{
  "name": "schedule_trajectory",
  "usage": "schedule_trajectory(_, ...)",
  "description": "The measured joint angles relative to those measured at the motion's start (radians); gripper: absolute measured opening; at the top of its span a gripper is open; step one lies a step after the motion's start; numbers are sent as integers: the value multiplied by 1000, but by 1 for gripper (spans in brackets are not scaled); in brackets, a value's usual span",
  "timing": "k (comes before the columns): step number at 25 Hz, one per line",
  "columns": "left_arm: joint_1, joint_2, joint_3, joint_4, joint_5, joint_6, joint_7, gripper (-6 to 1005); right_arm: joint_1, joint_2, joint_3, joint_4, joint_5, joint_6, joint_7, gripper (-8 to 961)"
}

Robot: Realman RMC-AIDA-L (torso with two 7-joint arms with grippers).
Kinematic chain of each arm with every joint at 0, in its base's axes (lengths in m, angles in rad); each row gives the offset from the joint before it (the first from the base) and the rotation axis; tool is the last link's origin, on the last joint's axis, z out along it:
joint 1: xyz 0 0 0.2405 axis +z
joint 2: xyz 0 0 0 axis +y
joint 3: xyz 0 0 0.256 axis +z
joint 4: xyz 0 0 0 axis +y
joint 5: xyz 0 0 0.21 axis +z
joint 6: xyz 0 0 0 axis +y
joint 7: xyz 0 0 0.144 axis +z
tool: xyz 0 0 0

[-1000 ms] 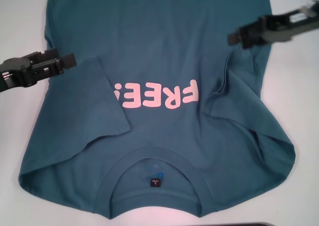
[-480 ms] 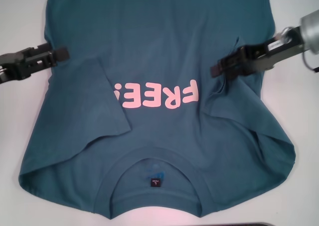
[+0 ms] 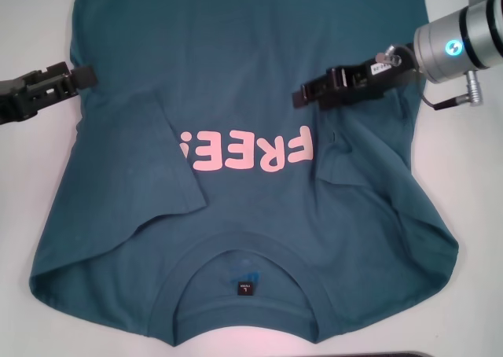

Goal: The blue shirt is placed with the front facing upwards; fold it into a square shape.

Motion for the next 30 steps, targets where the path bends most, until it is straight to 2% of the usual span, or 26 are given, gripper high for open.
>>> schedule_trajectory(3,1,0,-7,0,-1,0,0,858,-18,9,7,-7,56,32,-36,615)
schedule_trajectory(5,1,0,-9,-1,-1,0,0,858,-34,5,8,-7,107,31,-57,615)
schedule_trajectory(9,-1,0,-9,-2,-1,0,0,855,-56,-33,10,-23,161,-55,-93,614)
schedule_trajectory(12,-6,4,-4,-1,-1,0,0,854,-105,-52,45,-54,270,-162,-239,615)
schedule_trajectory(13,-6,4,-4,-1,-1,0,0,854,-105,-52,45,-54,270,-162,-239,617)
schedule_trajectory(20,-8,15,5,1,1,40,-24,854,-242,-52,190,-32,550,-186,-531,613)
schedule_trajectory(25,-2,25,-5,7,-7,106,-57,854,-341,-60,242,-85,576,-210,-557,603)
schedule_trajectory(27,4,23,-7,9,-19,125,-76,854,-367,-74,252,-90,577,-270,-576,599)
schedule_trajectory(30,15,20,-6,15,-41,171,-101,854,-411,-86,248,-124,571,-435,-678,643)
